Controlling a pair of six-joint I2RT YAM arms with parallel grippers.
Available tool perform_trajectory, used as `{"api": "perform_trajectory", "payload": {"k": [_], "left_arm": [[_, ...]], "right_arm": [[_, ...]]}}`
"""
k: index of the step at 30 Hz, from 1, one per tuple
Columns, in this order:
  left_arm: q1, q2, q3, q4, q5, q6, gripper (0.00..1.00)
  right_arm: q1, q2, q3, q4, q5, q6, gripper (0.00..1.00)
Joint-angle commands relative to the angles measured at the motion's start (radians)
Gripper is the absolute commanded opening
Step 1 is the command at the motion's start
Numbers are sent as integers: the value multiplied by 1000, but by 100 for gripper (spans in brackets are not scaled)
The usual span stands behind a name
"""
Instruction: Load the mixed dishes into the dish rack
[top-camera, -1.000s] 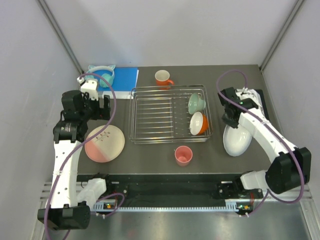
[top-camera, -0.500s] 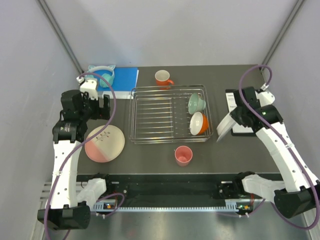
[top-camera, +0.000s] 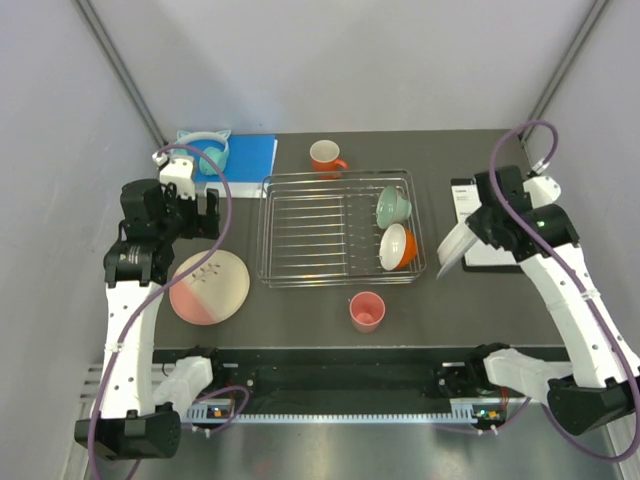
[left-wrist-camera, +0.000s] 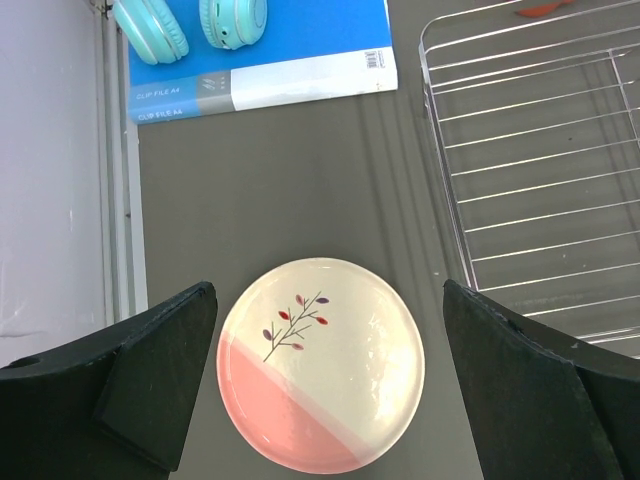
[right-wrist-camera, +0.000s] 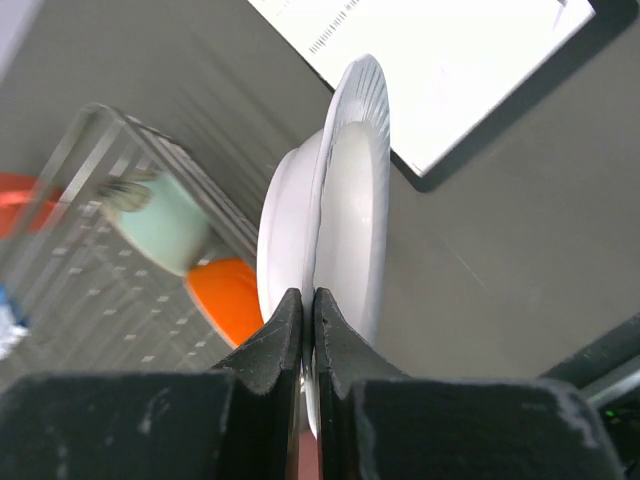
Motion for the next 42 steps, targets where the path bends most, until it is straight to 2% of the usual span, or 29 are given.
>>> {"api": "perform_trajectory", "payload": {"k": [1, 8, 11, 16, 21, 24, 31, 42], "left_arm": [[0, -7, 10, 12, 15, -12, 99], [0, -14, -62, 16, 15, -35, 99], [0, -8, -91, 27, 12, -65, 99], [0, 19, -124, 41, 16, -111, 99], [0, 35, -134, 47, 12, -121, 99], [-2, 29, -142, 45, 7, -121, 99], [0, 9, -168, 47, 5, -126, 99], [-2, -6, -177, 49, -18, -114, 99]], "right_arm": [[-10, -25, 201, 85, 30, 7, 0], [-13, -51, 277, 96, -23, 59, 0], [-14, -96, 260, 160, -53, 117, 0], [-16, -192, 113, 418, -147, 279, 0], [-16, -183, -30, 639, -262, 438, 0], [-8, -177, -120, 832, -273, 527, 0], [42, -51, -99, 1010, -247, 593, 0], [162, 206, 86, 1000, -155, 645, 0]]}}
